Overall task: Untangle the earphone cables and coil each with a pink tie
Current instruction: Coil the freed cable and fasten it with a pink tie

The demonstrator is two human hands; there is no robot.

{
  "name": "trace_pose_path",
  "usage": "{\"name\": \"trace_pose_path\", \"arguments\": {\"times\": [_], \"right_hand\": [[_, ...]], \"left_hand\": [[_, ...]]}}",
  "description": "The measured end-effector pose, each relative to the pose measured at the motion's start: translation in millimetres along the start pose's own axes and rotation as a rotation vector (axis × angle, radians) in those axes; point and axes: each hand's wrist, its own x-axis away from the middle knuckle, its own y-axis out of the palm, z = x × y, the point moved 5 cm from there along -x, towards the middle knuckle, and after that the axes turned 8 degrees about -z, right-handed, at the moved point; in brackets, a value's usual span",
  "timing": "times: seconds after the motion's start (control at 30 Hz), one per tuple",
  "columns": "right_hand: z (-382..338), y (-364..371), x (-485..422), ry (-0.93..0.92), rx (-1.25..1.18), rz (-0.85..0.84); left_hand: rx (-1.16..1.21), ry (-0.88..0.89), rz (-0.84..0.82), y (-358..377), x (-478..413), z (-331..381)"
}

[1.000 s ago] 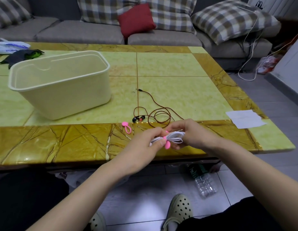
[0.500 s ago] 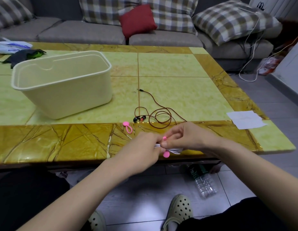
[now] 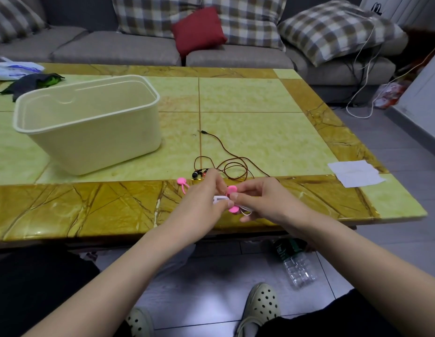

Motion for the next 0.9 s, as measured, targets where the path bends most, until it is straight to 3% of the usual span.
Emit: {"name": "trace_pose_path", "arguments": {"times": [0.17, 0.37, 0.5, 0.7, 0.9], "right_hand": [[6, 1, 0, -0.018, -0.022, 0.061], [-3, 0, 2, -0.154, 0.37, 0.185], [-6, 3, 7, -0.264, 0.45, 0.202], [-11, 8, 13, -0.373, 0.668, 0.155], [-20, 8, 10, -0.422, 0.754, 0.181]], "left_hand": [[-0.026, -0.059, -0.051, 0, -2, -3], [0.072, -0.155, -0.165, 3, -8, -15], [0.087, -0.163, -0.216, 4, -10, -15], [0.49, -0.204, -0.306, 5, -4, -11], [0.633, -0.304, -0.423, 0, -2, -10]]}}
